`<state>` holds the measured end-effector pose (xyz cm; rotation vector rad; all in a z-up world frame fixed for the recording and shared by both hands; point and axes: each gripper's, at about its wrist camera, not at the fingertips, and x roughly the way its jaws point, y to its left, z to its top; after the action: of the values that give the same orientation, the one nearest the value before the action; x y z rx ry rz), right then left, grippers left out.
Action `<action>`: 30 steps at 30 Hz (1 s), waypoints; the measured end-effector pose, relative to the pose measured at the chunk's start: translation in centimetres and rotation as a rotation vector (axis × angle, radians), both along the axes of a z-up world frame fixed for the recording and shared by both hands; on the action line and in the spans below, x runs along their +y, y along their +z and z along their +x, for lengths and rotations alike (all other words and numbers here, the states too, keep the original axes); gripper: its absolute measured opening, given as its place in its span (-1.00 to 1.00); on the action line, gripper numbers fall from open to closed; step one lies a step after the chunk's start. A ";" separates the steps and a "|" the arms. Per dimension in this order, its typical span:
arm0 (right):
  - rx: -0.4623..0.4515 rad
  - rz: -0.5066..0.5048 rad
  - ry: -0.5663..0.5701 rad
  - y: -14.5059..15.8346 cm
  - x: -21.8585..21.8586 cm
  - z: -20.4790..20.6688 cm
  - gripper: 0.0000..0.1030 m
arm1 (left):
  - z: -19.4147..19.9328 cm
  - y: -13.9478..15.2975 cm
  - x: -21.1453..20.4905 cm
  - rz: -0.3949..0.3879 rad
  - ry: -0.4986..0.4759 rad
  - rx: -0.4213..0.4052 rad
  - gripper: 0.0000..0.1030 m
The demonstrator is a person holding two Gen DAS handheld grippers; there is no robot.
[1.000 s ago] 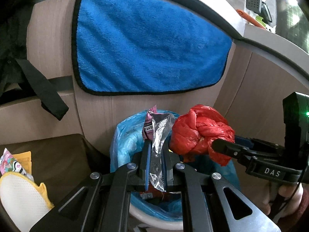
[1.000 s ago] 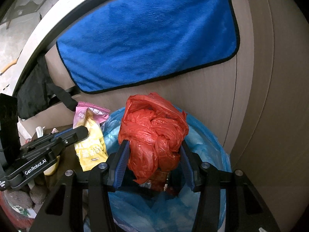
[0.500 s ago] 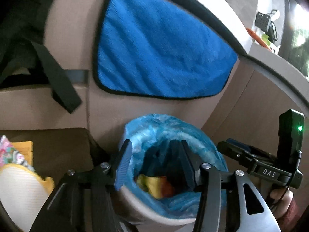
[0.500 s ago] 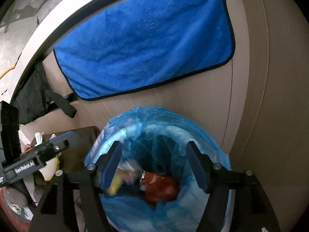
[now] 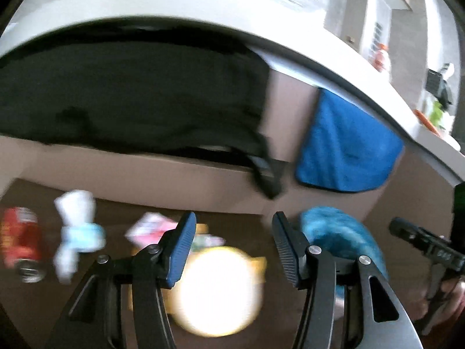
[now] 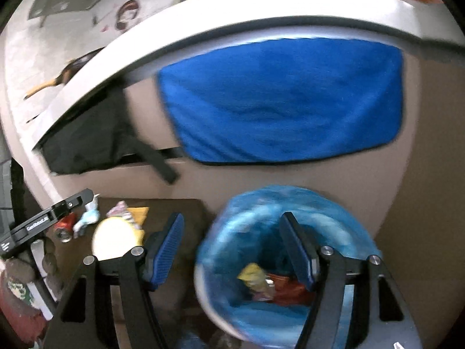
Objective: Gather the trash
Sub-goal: 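Move both tools back over the table, then grasp the white tissue bundle with the left tool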
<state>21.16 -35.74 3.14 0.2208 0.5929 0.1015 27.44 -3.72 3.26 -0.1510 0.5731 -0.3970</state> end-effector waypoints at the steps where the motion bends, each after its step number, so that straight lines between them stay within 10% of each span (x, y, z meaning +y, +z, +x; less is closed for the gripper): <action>1: -0.002 -0.006 0.027 0.3 1.5 0.2 0.28 | -0.2 0.1 1.8 0.000 0.030 -0.002 0.08; 17: 0.150 -0.094 0.370 -3.8 19.1 7.1 0.28 | -1.4 -3.5 20.3 0.024 0.295 0.032 0.11; 30: 0.128 -0.169 0.379 -3.9 21.8 10.1 0.28 | 1.3 -4.7 18.2 0.013 0.122 0.093 0.24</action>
<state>31.30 -13.98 -0.79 -0.0521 0.7622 0.4045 28.76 14.48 -1.48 -0.1917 0.6544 -0.2690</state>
